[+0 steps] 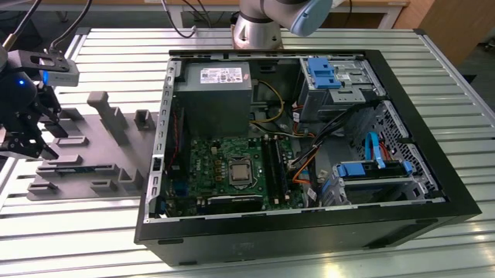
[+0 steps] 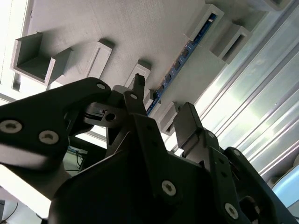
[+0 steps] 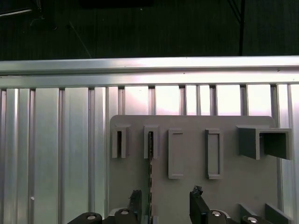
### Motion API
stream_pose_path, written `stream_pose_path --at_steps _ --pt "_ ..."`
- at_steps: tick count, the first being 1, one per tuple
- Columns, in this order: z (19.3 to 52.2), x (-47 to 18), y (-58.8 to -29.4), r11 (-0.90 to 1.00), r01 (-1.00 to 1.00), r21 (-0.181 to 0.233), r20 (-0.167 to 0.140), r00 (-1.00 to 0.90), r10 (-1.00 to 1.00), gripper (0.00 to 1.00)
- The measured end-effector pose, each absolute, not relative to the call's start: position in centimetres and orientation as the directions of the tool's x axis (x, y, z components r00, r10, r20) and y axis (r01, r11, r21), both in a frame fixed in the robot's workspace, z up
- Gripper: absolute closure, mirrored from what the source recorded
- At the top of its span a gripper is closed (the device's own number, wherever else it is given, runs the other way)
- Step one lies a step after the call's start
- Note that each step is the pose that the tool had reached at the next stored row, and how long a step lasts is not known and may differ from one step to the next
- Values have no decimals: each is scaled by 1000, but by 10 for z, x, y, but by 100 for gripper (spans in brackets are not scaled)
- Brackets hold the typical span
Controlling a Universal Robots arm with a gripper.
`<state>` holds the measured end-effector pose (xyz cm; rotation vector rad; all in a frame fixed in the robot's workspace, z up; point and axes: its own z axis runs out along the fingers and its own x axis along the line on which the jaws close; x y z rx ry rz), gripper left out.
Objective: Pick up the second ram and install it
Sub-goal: 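Pick up the second ram and move it above second insertion slot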
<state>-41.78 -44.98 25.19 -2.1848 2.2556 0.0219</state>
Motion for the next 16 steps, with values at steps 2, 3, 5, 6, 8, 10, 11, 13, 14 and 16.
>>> stream_pose_path --at_steps 2,3,5,6,8,10,11,13,14,16 --pt "252 -418 -450 32 -999 9 -11 -32 -999 47" --pt "252 -418 -450 32 -999 9 -11 -32 -999 47" --pt "252 -418 -450 32 -999 9 -11 -32 -999 49" --pt "252 -418 -450 32 -999 9 -11 -32 -999 49" --pt "252 -418 -450 32 -999 9 -11 -32 -999 55" --pt "252 -418 -450 32 -999 9 -11 -32 -999 62" --pt "252 -418 -450 32 -999 9 -11 -32 -999 62" --pt "252 -418 -450 32 -999 9 -11 -32 -999 62" --pt "252 -418 -450 32 -999 9 -11 -32 -999 62" --pt "252 -418 -450 32 -999 9 -11 -32 -999 60"
